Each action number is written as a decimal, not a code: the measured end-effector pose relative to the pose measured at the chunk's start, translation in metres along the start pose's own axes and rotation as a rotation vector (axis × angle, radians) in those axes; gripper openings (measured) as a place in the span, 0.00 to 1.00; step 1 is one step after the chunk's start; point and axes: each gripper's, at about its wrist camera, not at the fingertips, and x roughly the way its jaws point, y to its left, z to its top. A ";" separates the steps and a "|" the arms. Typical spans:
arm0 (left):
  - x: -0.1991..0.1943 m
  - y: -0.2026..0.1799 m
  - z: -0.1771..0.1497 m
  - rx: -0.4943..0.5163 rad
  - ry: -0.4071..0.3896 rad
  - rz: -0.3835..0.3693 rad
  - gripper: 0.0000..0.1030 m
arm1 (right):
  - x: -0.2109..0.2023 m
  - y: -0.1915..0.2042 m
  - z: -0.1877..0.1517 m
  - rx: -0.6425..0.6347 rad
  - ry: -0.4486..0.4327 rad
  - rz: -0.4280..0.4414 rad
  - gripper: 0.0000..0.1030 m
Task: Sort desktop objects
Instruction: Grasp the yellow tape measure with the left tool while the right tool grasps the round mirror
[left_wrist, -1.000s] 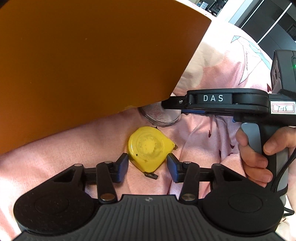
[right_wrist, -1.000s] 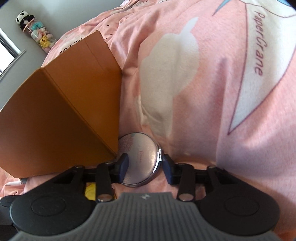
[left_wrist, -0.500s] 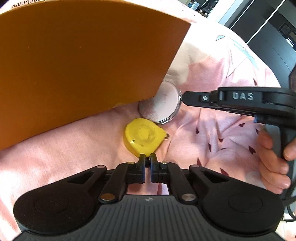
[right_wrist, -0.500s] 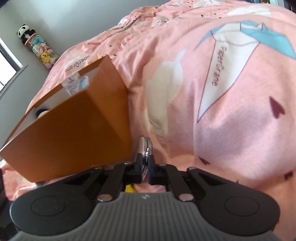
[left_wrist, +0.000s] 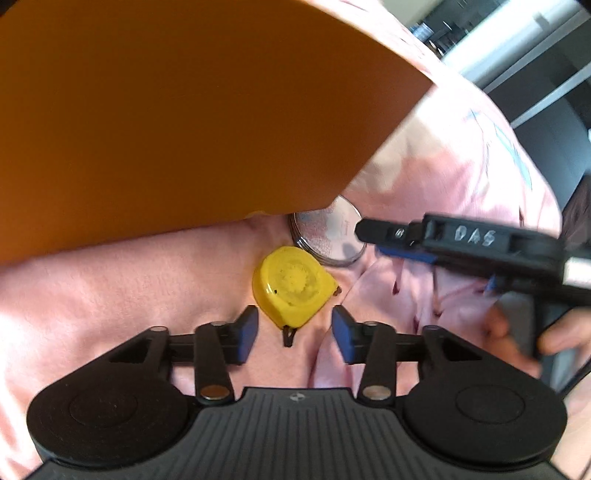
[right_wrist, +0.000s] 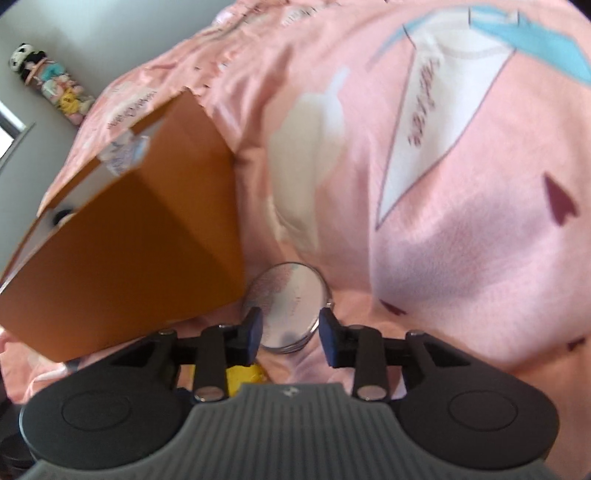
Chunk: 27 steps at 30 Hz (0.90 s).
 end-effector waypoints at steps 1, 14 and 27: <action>0.002 0.004 0.002 -0.022 0.004 -0.006 0.51 | 0.004 -0.002 0.001 0.009 0.009 0.000 0.36; 0.030 0.024 0.021 -0.166 0.006 -0.086 0.53 | 0.044 -0.036 0.003 0.182 0.069 0.141 0.41; 0.017 -0.008 0.020 -0.010 -0.052 -0.036 0.37 | -0.030 -0.018 -0.014 0.103 -0.076 0.076 0.14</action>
